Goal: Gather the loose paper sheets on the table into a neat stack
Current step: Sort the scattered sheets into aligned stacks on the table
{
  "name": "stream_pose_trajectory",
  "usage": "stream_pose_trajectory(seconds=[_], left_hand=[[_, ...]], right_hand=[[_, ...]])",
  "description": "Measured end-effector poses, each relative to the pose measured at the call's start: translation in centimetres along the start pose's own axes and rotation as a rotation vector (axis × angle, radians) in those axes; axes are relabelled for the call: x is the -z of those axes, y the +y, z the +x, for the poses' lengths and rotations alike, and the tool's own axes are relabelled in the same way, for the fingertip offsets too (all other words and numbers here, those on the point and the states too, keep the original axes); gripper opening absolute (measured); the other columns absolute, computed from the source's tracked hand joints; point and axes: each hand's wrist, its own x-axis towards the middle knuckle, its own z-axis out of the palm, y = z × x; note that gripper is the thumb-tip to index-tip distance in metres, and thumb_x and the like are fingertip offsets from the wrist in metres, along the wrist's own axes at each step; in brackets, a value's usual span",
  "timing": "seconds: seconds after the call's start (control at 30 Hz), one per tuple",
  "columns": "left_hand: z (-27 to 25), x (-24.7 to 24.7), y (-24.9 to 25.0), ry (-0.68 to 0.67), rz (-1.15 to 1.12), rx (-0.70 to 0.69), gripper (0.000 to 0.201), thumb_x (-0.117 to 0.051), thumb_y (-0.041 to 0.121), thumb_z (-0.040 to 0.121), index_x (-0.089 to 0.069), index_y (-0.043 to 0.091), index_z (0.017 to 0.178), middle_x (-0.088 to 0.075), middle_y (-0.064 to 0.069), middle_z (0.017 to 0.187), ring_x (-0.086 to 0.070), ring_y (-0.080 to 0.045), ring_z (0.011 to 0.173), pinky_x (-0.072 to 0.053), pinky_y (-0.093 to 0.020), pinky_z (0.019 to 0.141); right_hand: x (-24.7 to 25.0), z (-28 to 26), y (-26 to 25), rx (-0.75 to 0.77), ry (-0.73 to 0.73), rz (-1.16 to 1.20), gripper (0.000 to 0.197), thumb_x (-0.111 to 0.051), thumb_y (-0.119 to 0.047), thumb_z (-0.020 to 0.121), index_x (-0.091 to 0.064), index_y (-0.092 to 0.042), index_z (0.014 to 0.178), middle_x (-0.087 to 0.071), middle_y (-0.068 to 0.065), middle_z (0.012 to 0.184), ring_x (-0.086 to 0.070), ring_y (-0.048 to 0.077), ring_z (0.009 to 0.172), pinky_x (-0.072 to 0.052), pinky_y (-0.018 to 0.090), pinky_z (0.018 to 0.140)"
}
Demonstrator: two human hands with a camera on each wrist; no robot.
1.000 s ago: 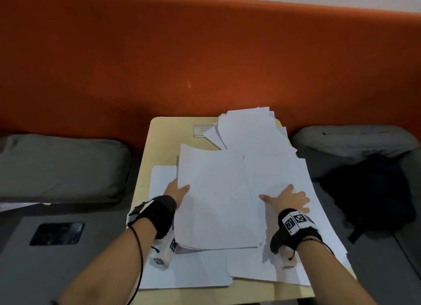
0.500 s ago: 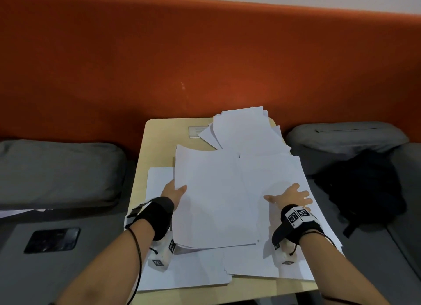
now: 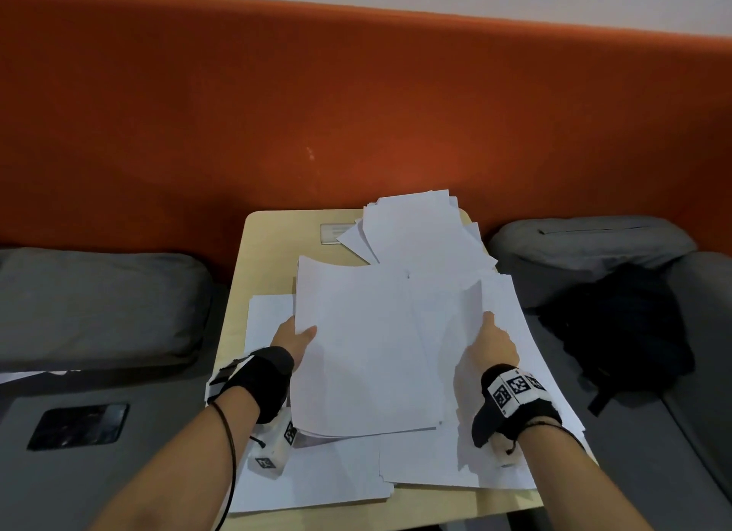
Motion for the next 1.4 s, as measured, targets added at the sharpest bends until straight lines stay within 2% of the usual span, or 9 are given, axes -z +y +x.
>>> stream_pose_trajectory(seconds=[0.07, 0.17, 0.27, 0.37, 0.53, 0.97, 1.1, 1.23, 1.4], left_hand=[[-0.2, -0.1, 0.1, -0.001, -0.01, -0.001, 0.039, -0.047, 0.009, 0.096, -0.044, 0.0, 0.133, -0.051, -0.017, 0.133, -0.049, -0.033, 0.121, -0.038, -0.033, 0.096], [-0.3, 0.0, 0.3, -0.001, -0.018, 0.01, 0.039, -0.048, 0.01, 0.096, -0.044, 0.001, 0.133, -0.052, -0.017, 0.133, -0.05, -0.033, 0.12, -0.039, -0.035, 0.097], [-0.3, 0.0, 0.2, -0.003, -0.024, 0.017, 0.039, -0.048, 0.011, 0.095, -0.044, 0.0, 0.132, -0.052, -0.018, 0.132, -0.05, -0.034, 0.119, -0.039, -0.034, 0.096], [-0.4, 0.0, 0.3, -0.005, -0.01, 0.017, 0.039, -0.048, 0.01, 0.096, -0.043, -0.001, 0.133, -0.052, -0.018, 0.132, -0.05, -0.034, 0.12, -0.039, -0.033, 0.095], [-0.8, 0.0, 0.6, 0.0, -0.031, 0.016, 0.042, -0.047, 0.007, 0.096, -0.04, -0.001, 0.136, -0.048, -0.019, 0.136, -0.047, -0.033, 0.124, -0.036, -0.037, 0.102], [-1.1, 0.4, 1.8, -0.037, -0.059, 0.157, 0.064, -0.034, 0.053, 0.095, -0.038, 0.008, 0.139, -0.044, -0.01, 0.141, -0.045, -0.032, 0.127, -0.034, -0.037, 0.107], [-1.7, 0.1, 1.5, -0.056, -0.056, 0.095, 0.044, -0.055, 0.012, 0.093, -0.043, 0.003, 0.134, -0.053, -0.014, 0.132, -0.052, -0.033, 0.118, -0.041, -0.035, 0.097], [-1.6, 0.1, 1.4, -0.041, -0.077, 0.081, 0.045, -0.053, 0.004, 0.092, -0.041, 0.001, 0.136, -0.05, -0.017, 0.135, -0.049, -0.033, 0.122, -0.038, -0.036, 0.1], [-2.1, -0.1, 1.6, -0.031, -0.086, 0.027, 0.045, -0.049, 0.003, 0.094, -0.039, 0.001, 0.137, -0.048, -0.018, 0.137, -0.047, -0.033, 0.124, -0.037, -0.034, 0.101]], right_hand=[[2.0, 0.4, 0.4, 0.026, -0.012, 0.077, 0.039, -0.049, -0.005, 0.089, -0.041, -0.006, 0.126, -0.055, 0.023, 0.118, -0.052, 0.039, 0.11, -0.043, 0.041, 0.087], [6.9, 0.7, 0.0, 0.051, 0.309, 0.318, 0.029, -0.054, -0.003, 0.086, -0.055, -0.005, 0.115, -0.06, 0.027, 0.111, -0.056, 0.041, 0.104, -0.044, 0.04, 0.082], [12.0, 0.3, -0.9, 0.23, 0.513, 0.671, 0.02, -0.059, 0.0, 0.085, -0.058, 0.0, 0.106, -0.065, 0.019, 0.101, -0.062, 0.026, 0.087, -0.042, 0.022, 0.072], [14.5, 0.0, -1.8, 0.402, 0.448, 0.99, 0.023, -0.058, 0.004, 0.086, -0.057, -0.007, 0.105, -0.062, 0.003, 0.094, -0.06, -0.006, 0.07, -0.043, 0.004, 0.064], [13.3, 0.6, -3.3, 0.436, 0.293, 1.257, 0.032, -0.052, 0.01, 0.087, -0.057, -0.02, 0.096, -0.069, -0.015, 0.084, -0.064, -0.006, 0.076, -0.051, 0.014, 0.073], [0.9, 0.0, -6.2, 0.412, -0.066, 0.62, 0.038, -0.036, 0.009, 0.088, -0.054, -0.002, 0.12, -0.061, 0.014, 0.105, -0.051, 0.022, 0.088, -0.035, 0.022, 0.071], [-0.8, 0.1, -6.0, 0.28, -0.263, 0.582, 0.045, -0.044, 0.001, 0.091, -0.04, -0.007, 0.134, -0.055, 0.015, 0.126, -0.053, 0.029, 0.107, -0.041, 0.028, 0.085], [-1.4, 1.2, -4.3, 0.095, -0.399, 0.445, 0.054, -0.065, -0.004, 0.084, -0.041, -0.004, 0.131, -0.051, 0.014, 0.128, -0.051, 0.03, 0.116, -0.044, 0.031, 0.092], [-2.2, 2.1, -2.3, 0.059, -0.287, 0.606, 0.018, -0.061, 0.01, 0.082, -0.062, 0.0, 0.097, -0.06, 0.007, 0.08, -0.058, 0.024, 0.081, -0.054, 0.021, 0.068]])
